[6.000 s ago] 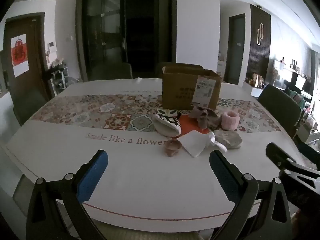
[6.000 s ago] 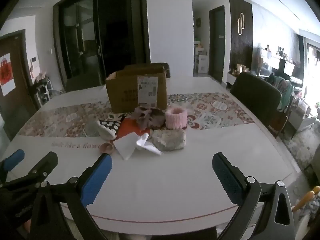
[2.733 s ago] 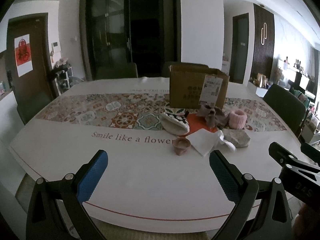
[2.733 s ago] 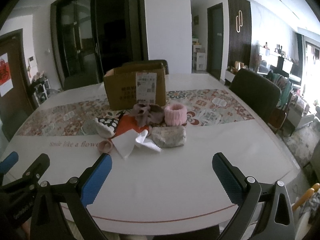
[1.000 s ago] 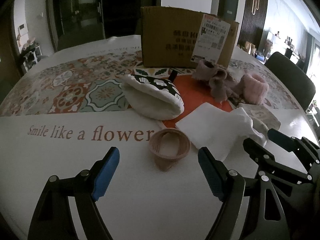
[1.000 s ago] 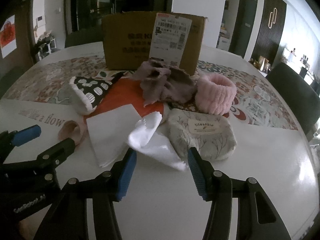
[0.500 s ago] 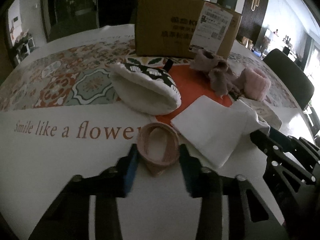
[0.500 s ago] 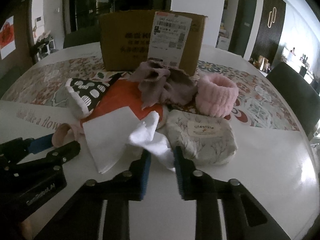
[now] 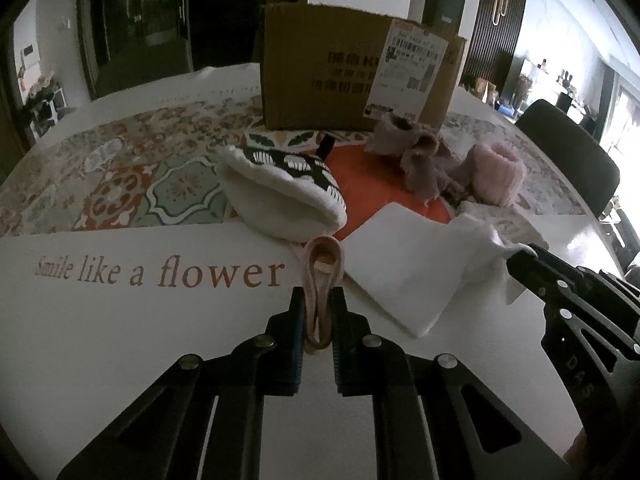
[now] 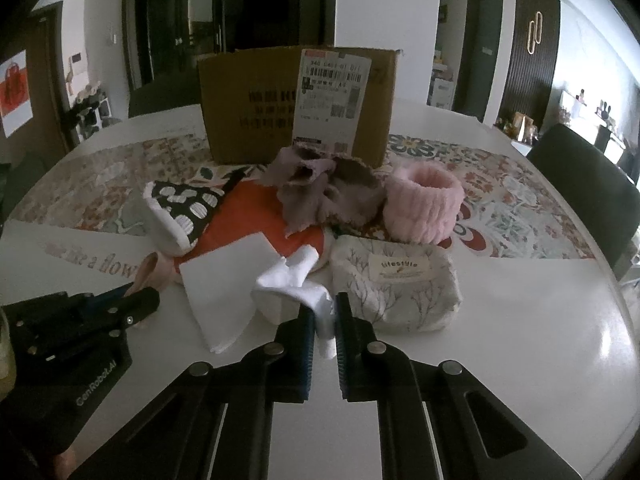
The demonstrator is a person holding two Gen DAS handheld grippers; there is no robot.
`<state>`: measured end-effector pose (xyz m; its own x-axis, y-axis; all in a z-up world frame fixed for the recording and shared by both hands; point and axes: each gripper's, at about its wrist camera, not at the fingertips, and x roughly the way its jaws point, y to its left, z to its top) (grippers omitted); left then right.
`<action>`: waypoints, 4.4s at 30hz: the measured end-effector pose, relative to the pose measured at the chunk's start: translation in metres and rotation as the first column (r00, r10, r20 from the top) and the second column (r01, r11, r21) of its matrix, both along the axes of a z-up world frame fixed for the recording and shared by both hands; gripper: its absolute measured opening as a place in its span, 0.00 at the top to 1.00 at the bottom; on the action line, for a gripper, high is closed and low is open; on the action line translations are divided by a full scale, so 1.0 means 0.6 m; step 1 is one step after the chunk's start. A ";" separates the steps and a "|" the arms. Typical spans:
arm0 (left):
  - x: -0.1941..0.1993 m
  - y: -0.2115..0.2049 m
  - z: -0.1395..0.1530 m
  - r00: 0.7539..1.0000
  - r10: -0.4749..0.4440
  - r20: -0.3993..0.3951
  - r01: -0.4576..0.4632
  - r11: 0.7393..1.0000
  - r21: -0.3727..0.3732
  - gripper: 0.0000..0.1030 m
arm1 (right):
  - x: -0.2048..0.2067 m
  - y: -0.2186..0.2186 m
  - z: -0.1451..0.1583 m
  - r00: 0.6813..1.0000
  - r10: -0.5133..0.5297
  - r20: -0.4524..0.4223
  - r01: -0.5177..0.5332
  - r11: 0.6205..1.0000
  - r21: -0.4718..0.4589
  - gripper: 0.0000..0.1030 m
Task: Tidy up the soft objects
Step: 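Lift and carry the hair tie and sock with both tools over the cardboard box, then open both tools to drop the hair tie and sock into the box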
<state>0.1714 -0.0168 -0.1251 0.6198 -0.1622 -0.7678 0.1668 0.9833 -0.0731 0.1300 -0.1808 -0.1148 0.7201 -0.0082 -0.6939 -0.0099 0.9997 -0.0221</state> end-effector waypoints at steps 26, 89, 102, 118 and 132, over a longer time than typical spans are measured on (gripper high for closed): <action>-0.056 0.002 0.130 0.987 0.008 0.159 -0.001 0.999 -0.044 0.89 | -0.060 -0.006 0.110 0.980 0.009 0.199 -0.012 1.000 0.010 0.91; 0.386 -0.077 0.282 0.973 -0.080 0.218 0.076 0.997 0.030 0.89 | 0.397 -0.072 0.271 0.977 0.073 0.202 -0.108 0.980 0.169 0.91; 0.441 -0.100 0.231 0.990 -0.109 0.093 0.104 0.993 0.053 0.53 | 0.493 -0.103 0.179 0.996 0.066 -0.053 -0.049 0.958 0.282 0.55; 0.360 -0.066 0.280 0.986 -0.008 0.164 -0.005 0.997 0.074 0.37 | 0.431 -0.102 0.224 0.999 -0.030 -0.028 0.033 0.991 0.131 0.29; 0.198 -0.066 0.320 0.957 0.039 0.289 -0.066 0.994 0.084 0.30 | 0.268 -0.126 0.266 0.984 -0.154 0.092 0.145 0.985 0.097 0.18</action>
